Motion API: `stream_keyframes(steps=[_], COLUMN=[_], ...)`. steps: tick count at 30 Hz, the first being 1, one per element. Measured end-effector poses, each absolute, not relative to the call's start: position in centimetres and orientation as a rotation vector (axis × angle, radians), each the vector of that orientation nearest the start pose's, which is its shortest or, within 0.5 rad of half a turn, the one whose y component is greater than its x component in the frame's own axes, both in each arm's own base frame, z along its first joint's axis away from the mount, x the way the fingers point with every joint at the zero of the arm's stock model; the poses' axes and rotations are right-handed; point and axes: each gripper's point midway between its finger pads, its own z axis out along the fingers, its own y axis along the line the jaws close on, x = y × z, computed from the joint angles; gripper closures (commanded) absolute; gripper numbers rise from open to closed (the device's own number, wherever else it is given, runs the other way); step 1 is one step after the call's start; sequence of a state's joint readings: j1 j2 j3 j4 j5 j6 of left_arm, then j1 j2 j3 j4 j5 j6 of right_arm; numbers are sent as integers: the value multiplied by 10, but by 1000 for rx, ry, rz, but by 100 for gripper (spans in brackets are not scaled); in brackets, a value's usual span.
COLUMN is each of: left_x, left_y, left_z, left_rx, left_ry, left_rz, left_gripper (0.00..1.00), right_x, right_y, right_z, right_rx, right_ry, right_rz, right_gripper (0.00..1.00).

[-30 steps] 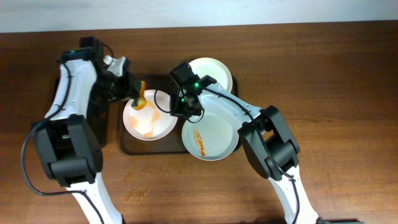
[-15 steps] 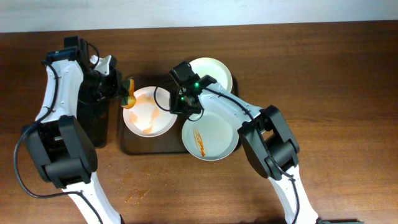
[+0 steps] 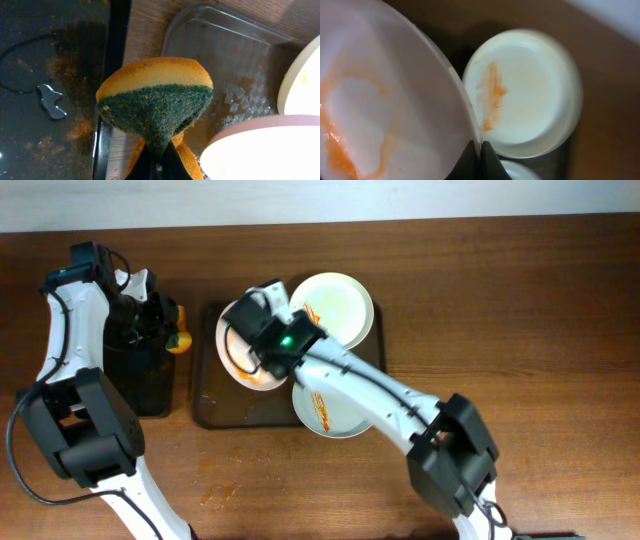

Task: Clean dirty plates on tray and stack at the side
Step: 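Carry the pinkish plate right and set it on the table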

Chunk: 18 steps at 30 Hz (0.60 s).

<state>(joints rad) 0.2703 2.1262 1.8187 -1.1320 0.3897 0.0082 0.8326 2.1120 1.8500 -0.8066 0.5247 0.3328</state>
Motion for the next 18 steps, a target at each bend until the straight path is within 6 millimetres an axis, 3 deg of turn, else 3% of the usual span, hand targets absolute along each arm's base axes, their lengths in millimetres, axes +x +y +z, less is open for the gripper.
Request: stream_keyframes(steps=[5,9,12,18], left_x=[442,442,442,442], left_y=[61,62,62,62], left_z=[88,88,88,88], left_rx=[-351,-352,-353,-352], left_ry=[2895,2896,2897,2897], left_rz=[-505,-498,-495,-495], left_gripper=[99,99,99,99], right_x=[402,398,390,378], right_y=[334,326,326,351], right_z=[184,210,227,245], right_rx=[-475,-426,-391,-399], right_ry=[2100,1965,1878,1791], right_rz=[-527,-693,-773,-763], right_gripper=[96,96,96,96])
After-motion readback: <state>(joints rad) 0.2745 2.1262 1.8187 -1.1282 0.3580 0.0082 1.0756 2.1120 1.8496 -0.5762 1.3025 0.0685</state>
